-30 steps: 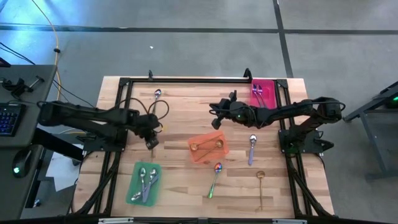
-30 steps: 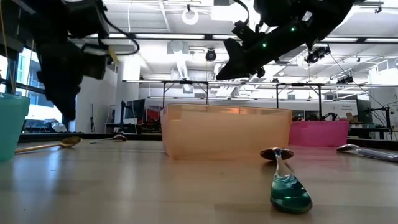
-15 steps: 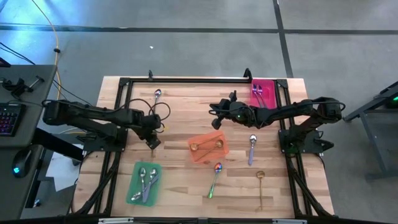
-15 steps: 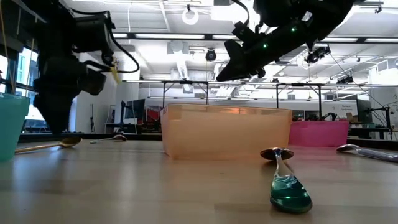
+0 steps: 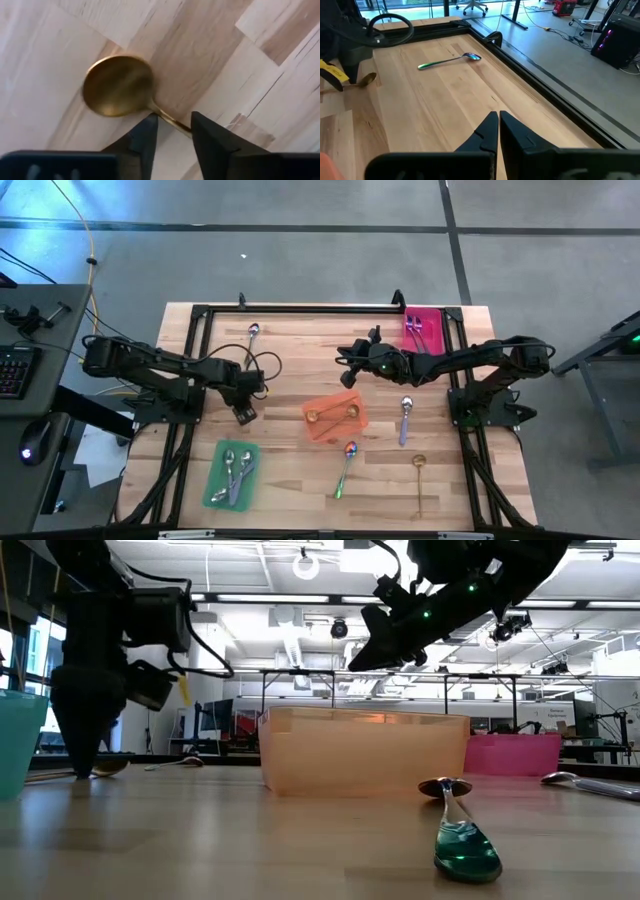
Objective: Sort silverware by color (type)
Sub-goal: Put the top gold spoon into the orange bin
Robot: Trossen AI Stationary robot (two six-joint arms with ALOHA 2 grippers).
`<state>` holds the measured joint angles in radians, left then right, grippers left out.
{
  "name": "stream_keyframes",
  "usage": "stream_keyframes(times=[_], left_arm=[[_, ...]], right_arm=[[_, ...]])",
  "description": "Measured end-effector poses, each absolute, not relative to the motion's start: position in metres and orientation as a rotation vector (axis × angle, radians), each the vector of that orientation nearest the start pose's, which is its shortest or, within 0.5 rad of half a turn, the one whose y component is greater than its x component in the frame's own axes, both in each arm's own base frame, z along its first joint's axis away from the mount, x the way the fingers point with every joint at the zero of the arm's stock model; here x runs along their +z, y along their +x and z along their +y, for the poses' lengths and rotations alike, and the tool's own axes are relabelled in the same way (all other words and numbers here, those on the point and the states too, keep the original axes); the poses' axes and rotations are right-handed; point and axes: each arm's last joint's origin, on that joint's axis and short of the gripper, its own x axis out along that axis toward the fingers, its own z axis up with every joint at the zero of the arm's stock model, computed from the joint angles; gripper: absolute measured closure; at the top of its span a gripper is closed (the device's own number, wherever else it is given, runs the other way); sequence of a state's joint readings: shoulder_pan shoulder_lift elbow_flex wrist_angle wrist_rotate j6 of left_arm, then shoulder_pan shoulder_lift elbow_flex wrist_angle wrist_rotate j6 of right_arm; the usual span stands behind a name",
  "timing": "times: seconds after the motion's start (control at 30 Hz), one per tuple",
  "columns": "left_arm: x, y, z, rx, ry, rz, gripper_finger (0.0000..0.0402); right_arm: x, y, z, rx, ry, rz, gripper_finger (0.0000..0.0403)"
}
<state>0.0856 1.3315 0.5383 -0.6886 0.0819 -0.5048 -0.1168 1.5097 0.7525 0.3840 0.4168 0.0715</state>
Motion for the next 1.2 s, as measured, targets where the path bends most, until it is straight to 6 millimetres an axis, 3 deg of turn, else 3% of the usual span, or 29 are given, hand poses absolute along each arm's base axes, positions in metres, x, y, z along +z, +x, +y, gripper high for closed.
stream_keyframes(times=[0.23,0.4,0.77,1.2], left_arm=[[0.133,0.180,0.014,0.298,-0.407,1.427,0.0391],[0.149,0.190,0.017,0.269,-0.393,1.319,0.0396],[0.192,0.216,0.020,0.194,-0.326,1.172,0.0400],[0.261,0.265,0.010,0.119,-0.391,0.865,0.0401]], right_arm=[[0.208,0.307,-0.048,-0.540,0.012,0.358,0.0403],[0.209,0.299,-0.046,-0.527,-0.023,0.440,0.0403],[0.252,0.256,-0.034,-0.600,-0.046,0.450,0.0403],[0.249,0.249,-0.035,-0.648,-0.069,0.515,0.0403]])
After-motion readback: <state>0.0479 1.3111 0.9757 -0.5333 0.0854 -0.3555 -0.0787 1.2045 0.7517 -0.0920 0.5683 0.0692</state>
